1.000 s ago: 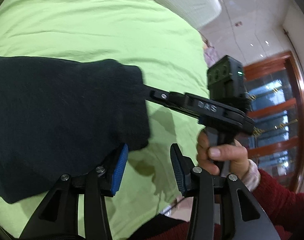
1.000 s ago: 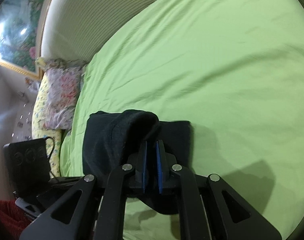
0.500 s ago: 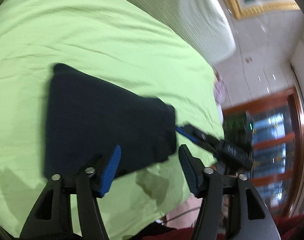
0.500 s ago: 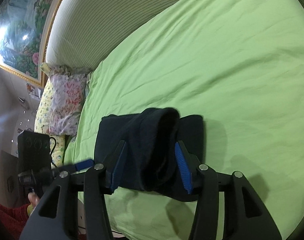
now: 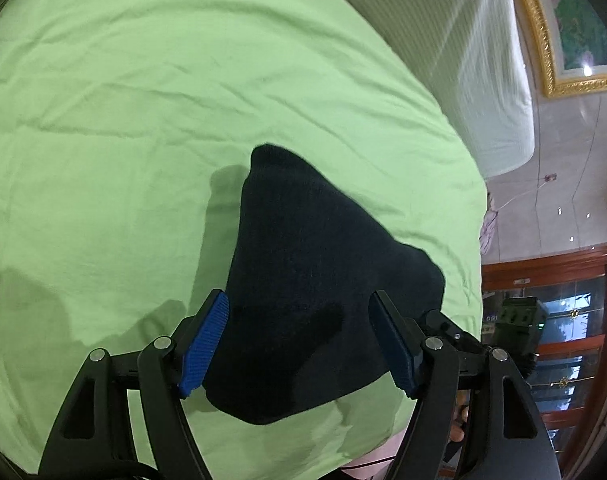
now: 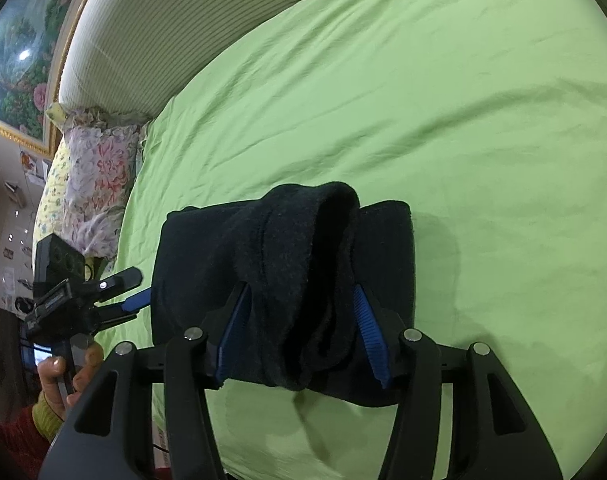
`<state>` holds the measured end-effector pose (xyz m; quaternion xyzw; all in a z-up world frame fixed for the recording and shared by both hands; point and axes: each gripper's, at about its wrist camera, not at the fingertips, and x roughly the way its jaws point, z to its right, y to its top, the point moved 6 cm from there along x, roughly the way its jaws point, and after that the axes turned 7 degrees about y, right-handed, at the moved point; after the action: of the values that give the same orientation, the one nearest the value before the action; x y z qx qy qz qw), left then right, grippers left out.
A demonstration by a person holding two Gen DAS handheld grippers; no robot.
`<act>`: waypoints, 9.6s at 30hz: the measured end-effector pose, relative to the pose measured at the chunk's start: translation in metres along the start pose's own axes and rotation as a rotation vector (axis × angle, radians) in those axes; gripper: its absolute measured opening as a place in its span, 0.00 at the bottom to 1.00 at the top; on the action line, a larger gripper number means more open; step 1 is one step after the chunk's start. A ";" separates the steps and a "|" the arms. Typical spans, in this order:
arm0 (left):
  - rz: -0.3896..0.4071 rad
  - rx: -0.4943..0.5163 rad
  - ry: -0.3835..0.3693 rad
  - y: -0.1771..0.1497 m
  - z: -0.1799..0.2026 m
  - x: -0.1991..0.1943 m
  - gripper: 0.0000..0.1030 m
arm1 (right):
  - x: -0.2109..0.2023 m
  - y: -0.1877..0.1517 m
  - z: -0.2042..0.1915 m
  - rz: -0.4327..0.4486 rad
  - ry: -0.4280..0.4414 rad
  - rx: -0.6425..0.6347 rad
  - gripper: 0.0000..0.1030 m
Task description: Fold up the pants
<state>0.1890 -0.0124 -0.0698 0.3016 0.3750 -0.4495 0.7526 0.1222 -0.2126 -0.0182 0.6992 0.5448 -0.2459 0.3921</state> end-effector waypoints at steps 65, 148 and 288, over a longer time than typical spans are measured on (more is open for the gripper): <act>0.043 0.134 0.004 -0.011 0.013 0.006 0.29 | -0.010 -0.003 0.009 0.061 0.085 0.034 0.29; 0.394 0.140 0.434 -0.030 -0.020 -0.076 0.79 | 0.037 0.034 -0.073 0.142 -0.094 -0.491 0.79; 0.508 0.260 0.611 -0.034 -0.005 -0.080 0.86 | 0.061 0.017 -0.100 0.210 -0.127 -0.614 0.84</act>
<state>0.1313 0.0137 -0.0094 0.5965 0.4349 -0.1831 0.6492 0.1469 -0.0978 -0.0030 0.5839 0.4928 -0.0716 0.6411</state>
